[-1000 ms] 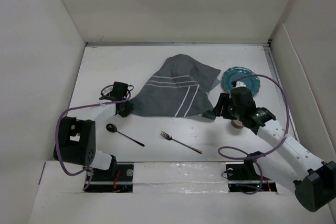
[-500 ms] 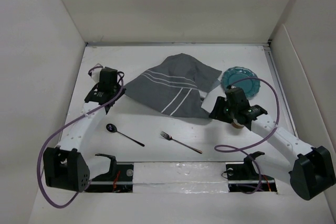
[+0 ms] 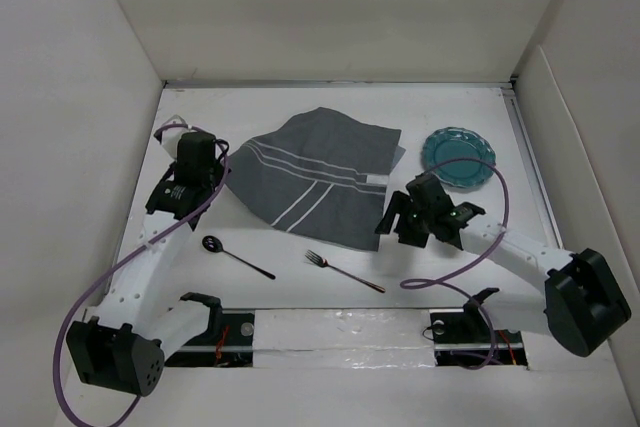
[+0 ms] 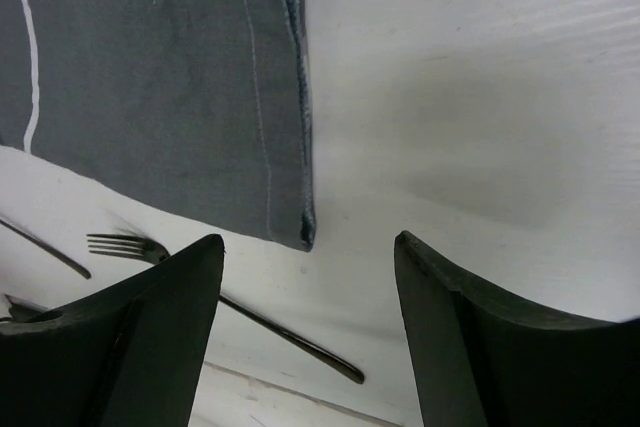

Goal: Set the dinner table for one person

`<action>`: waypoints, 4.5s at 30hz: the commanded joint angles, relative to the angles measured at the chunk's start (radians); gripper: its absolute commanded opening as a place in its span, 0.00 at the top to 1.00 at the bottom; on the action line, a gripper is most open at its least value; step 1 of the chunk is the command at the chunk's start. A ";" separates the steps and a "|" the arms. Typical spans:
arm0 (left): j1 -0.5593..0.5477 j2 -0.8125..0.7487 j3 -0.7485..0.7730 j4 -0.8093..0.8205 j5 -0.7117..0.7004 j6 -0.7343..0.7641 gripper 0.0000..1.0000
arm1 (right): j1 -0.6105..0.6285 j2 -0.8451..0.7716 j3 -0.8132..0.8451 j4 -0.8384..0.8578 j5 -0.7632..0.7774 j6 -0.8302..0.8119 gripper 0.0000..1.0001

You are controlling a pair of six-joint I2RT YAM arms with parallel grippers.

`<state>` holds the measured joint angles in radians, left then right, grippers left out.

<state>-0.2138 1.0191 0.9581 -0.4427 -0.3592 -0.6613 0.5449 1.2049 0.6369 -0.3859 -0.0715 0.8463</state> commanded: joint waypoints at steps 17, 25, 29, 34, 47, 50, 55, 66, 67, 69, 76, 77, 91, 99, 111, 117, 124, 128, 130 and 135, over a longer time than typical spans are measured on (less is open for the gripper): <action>-0.004 -0.062 -0.068 -0.002 0.028 0.020 1.00 | 0.184 0.237 0.021 0.105 0.122 0.195 0.44; -0.004 -0.086 -0.056 0.012 0.000 0.028 1.00 | 0.202 0.271 0.038 -0.011 0.219 0.214 0.55; -0.004 -0.096 -0.070 0.028 0.002 0.025 1.00 | 0.202 0.234 0.044 -0.056 0.275 0.197 0.48; -0.004 -0.097 -0.082 0.041 0.006 0.026 1.00 | 0.202 0.286 0.058 -0.062 0.245 0.172 0.53; -0.004 -0.062 0.060 0.094 -0.046 0.106 1.00 | 0.193 0.124 0.231 -0.146 0.333 -0.030 1.00; -0.004 -0.010 0.239 0.114 -0.060 0.155 1.00 | 0.176 0.012 0.442 -0.255 0.410 -0.151 1.00; 0.019 0.073 0.577 0.104 -0.029 0.189 1.00 | 0.101 -0.033 0.900 -0.384 0.455 -0.320 1.00; 0.019 0.174 0.921 0.090 0.012 0.189 1.00 | -0.137 0.073 1.379 -0.412 0.256 -0.461 1.00; 0.019 0.177 0.901 0.101 0.009 0.190 1.00 | -0.161 0.099 1.367 -0.391 0.230 -0.463 1.00; 0.028 0.196 0.844 0.128 0.026 0.189 1.00 | -0.233 0.133 1.341 -0.321 0.145 -0.451 1.00; 0.105 0.386 0.843 0.190 0.061 0.198 1.00 | -0.333 0.405 1.467 -0.199 -0.013 -0.412 1.00; 0.135 0.457 0.894 0.173 0.101 0.178 1.00 | -0.345 0.445 1.512 -0.202 -0.039 -0.397 1.00; 0.364 0.543 0.961 0.217 0.600 -0.035 1.00 | -0.459 0.622 1.623 -0.143 -0.215 -0.308 1.00; 0.364 0.236 0.256 0.299 0.600 0.063 1.00 | -0.468 0.394 0.881 0.093 -0.307 -0.300 1.00; 0.364 0.127 -0.266 0.303 0.592 0.058 1.00 | -0.441 0.332 0.305 0.176 -0.314 -0.348 1.00; 0.364 0.090 -0.314 0.213 0.583 0.083 1.00 | -0.441 0.253 0.227 0.067 -0.255 -0.412 1.00; 0.364 0.071 -0.319 0.168 0.597 0.086 1.00 | -0.432 0.159 0.164 -0.010 -0.220 -0.454 1.00; 0.364 0.085 -0.298 0.136 0.586 0.095 1.00 | -0.422 0.108 0.123 -0.036 -0.211 -0.458 1.00; 0.364 0.076 -0.298 0.130 0.583 0.094 1.00 | -0.422 0.102 0.110 -0.050 -0.206 -0.458 1.00; 0.364 0.062 -0.254 0.081 0.568 0.115 0.91 | -0.381 0.101 0.131 -0.079 -0.194 -0.451 0.77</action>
<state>0.1459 1.1038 0.6342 -0.3168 0.2302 -0.5816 0.1371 1.3262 0.7479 -0.4343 -0.2985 0.4137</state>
